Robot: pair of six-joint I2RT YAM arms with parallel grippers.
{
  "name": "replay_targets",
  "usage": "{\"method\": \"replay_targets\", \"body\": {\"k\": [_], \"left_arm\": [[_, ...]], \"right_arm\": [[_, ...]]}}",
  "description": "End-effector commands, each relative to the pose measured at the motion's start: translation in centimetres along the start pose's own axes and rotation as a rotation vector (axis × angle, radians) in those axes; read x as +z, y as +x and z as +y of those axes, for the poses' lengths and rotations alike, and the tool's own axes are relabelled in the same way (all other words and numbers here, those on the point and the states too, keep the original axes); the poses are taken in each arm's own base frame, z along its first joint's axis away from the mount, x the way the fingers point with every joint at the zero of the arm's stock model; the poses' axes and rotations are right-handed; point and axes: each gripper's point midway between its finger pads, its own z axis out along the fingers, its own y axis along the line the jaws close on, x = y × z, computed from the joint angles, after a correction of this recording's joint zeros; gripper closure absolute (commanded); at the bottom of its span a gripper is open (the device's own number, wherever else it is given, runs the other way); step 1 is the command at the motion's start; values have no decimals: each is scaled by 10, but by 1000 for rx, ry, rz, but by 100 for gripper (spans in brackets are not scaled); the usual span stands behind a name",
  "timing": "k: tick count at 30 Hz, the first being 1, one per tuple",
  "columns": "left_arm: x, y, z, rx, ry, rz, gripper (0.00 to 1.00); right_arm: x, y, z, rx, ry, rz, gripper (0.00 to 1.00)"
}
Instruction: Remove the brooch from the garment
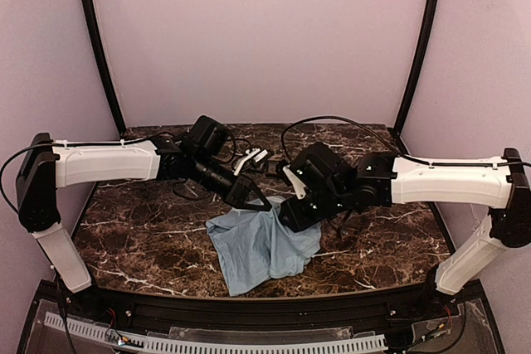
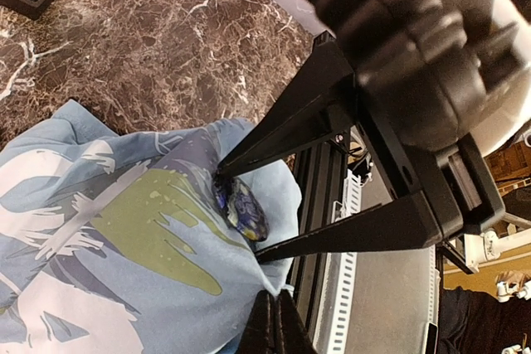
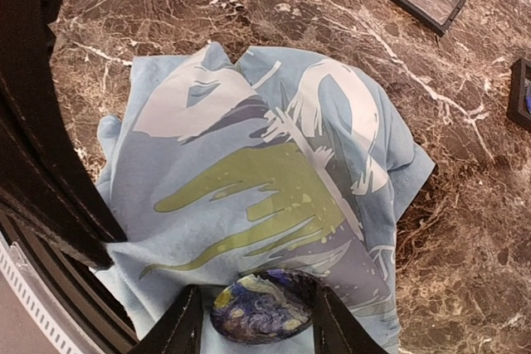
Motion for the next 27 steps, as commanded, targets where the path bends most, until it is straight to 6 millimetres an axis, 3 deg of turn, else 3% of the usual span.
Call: {"method": "replay_targets", "body": {"k": [1, 7, 11, 16, 27], "left_arm": [[-9, -7, -7, 29, 1, -34, 99], [-9, -6, -6, 29, 1, -32, 99], [-9, -7, -6, 30, -1, -34, 99], [-9, -7, -5, 29, -4, -33, 99], [-8, -6, -4, 27, -12, -30, 99]], "right_arm": [[5, 4, -3, -33, 78, 20, 55], [8, 2, -2, -65, 164, 16, 56], [1, -1, -17, -45, 257, 1, 59], [-10, -7, -20, -17, 266, -37, 63], [-15, -11, -19, -8, 251, -57, 83]]}}
